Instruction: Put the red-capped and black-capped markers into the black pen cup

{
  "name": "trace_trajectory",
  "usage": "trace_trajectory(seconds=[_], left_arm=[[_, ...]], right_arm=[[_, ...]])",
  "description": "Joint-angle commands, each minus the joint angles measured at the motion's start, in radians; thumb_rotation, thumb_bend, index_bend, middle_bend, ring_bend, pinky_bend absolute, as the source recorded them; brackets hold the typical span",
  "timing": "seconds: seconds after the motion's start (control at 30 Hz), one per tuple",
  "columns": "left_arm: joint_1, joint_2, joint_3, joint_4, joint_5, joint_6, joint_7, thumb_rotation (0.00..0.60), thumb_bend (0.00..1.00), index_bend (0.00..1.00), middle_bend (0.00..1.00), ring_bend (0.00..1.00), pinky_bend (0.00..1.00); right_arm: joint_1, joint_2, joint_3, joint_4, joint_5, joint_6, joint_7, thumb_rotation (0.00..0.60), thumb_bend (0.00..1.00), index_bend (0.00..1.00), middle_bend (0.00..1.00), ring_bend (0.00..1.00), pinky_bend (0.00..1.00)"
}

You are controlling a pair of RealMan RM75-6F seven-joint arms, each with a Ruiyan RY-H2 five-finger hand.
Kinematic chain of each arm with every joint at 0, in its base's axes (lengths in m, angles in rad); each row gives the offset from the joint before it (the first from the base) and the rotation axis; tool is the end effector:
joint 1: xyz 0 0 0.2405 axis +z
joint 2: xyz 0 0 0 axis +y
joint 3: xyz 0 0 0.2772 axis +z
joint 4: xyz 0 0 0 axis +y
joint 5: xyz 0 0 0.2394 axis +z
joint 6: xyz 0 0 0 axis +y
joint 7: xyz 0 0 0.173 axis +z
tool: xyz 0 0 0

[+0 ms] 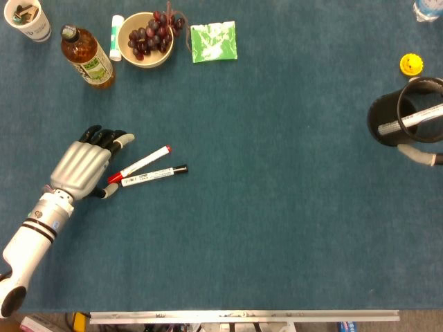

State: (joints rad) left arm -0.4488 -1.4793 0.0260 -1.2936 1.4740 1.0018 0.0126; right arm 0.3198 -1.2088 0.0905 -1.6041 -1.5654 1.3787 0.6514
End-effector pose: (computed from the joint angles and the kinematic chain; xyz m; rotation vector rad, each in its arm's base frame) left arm -0.3095 0.3009 -0.0430 -1.9142 -1.0449 -0.7469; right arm -0.2640 -0.2915 0.0965 1.3552 -1.4060 1.5723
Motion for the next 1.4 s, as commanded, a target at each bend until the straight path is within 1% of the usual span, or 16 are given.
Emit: trace_trajectory(seconds=[0.03, 0.33, 0.53, 0.7, 0.83, 0.97, 1.13, 1.27, 1.4], left_arm=[[-0.002, -0.001, 0.001, 0.007, -0.001, -0.002, -0.001, 0.600, 0.23, 0.11, 0.13, 0.12, 0.09], [-0.015, -0.012, -0.003, 0.040, -0.005, -0.010, -0.010, 0.600, 0.23, 0.11, 0.13, 0.12, 0.09], [-0.024, -0.019, -0.018, 0.055, -0.010, -0.001, -0.012, 0.600, 0.23, 0.11, 0.13, 0.12, 0.09], [-0.033, -0.031, -0.044, 0.067, -0.034, 0.000, -0.021, 0.600, 0.23, 0.13, 0.13, 0.12, 0.09], [-0.035, -0.025, -0.045, 0.057, -0.042, -0.002, -0.008, 0.600, 0.23, 0.16, 0.13, 0.12, 0.09], [-0.031, -0.007, -0.036, 0.023, -0.048, -0.004, 0.016, 0.600, 0.23, 0.21, 0.13, 0.12, 0.09], [-0.021, 0.005, -0.033, -0.020, -0.070, -0.001, 0.057, 0.600, 0.23, 0.30, 0.13, 0.12, 0.09], [-0.022, 0.002, -0.034, -0.034, -0.092, -0.014, 0.080, 0.600, 0.23, 0.36, 0.13, 0.12, 0.09], [-0.024, -0.009, -0.039, -0.032, -0.107, -0.018, 0.101, 0.600, 0.23, 0.39, 0.13, 0.12, 0.09]], right_arm=[[-0.002, 0.001, 0.001, -0.002, 0.000, 0.003, 0.000, 0.600, 0.36, 0.45, 0.43, 0.28, 0.22], [-0.005, 0.000, -0.002, -0.008, -0.003, 0.003, -0.004, 0.600, 0.36, 0.45, 0.43, 0.28, 0.22], [-0.007, 0.001, -0.002, -0.011, -0.003, 0.004, -0.006, 0.600, 0.36, 0.45, 0.43, 0.28, 0.22], [-0.010, 0.002, -0.002, -0.010, -0.003, 0.006, -0.003, 0.600, 0.36, 0.46, 0.43, 0.28, 0.22], [-0.011, 0.003, -0.001, -0.007, -0.004, 0.009, 0.002, 0.600, 0.36, 0.46, 0.43, 0.28, 0.22], [-0.013, 0.002, 0.000, -0.001, -0.003, 0.010, 0.012, 0.600, 0.36, 0.46, 0.43, 0.28, 0.22], [-0.013, 0.001, -0.002, 0.009, -0.005, 0.009, 0.028, 0.600, 0.36, 0.46, 0.43, 0.28, 0.22], [-0.014, 0.000, -0.001, 0.015, -0.006, 0.011, 0.035, 0.600, 0.36, 0.46, 0.43, 0.28, 0.22], [-0.014, 0.000, -0.001, 0.020, -0.004, 0.009, 0.041, 0.600, 0.36, 0.46, 0.43, 0.28, 0.22]])
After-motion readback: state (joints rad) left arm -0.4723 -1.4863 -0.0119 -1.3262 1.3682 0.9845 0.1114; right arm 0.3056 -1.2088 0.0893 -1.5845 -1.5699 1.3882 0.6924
